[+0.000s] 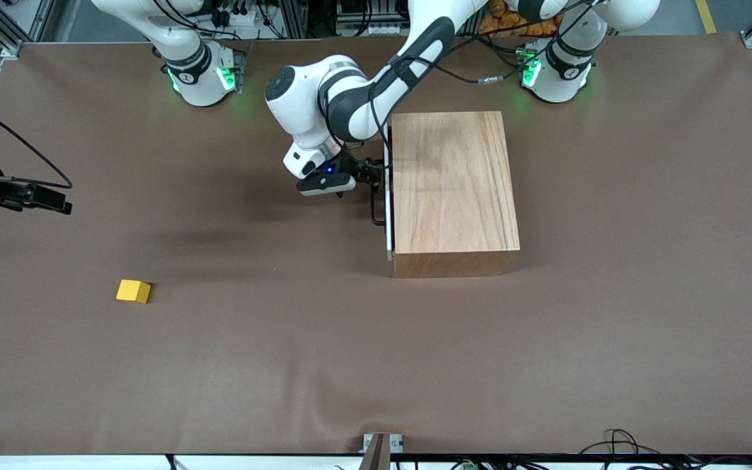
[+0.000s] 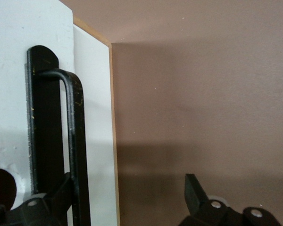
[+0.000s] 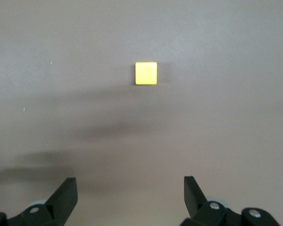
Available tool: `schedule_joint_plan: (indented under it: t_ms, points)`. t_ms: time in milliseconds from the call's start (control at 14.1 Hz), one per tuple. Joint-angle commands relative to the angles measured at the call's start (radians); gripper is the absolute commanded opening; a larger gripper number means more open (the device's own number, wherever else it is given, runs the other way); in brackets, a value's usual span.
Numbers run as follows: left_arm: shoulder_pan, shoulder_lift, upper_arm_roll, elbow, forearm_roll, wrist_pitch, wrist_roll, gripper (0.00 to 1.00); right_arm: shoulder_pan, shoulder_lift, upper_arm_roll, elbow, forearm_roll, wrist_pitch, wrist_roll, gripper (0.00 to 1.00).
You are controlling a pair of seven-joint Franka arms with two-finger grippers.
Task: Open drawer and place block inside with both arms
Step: 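Pull the drawer open with the left gripper while the right gripper reaches the cube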
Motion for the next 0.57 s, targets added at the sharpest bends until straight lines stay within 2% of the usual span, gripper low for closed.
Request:
schedule_joint_plan:
  t_ms: [0, 495]
  points:
    - [-0.007, 0.012, -0.005, 0.022, 0.009, 0.042, 0.015, 1.0, -0.009, -0.016, 0.005, -0.094, -0.012, 0.099, 0.002, 1.0]
    - [-0.008, 0.021, -0.022, 0.029, 0.009, 0.107, 0.017, 1.0, -0.063, 0.088, 0.005, -0.123, -0.012, 0.205, -0.004, 1.0]
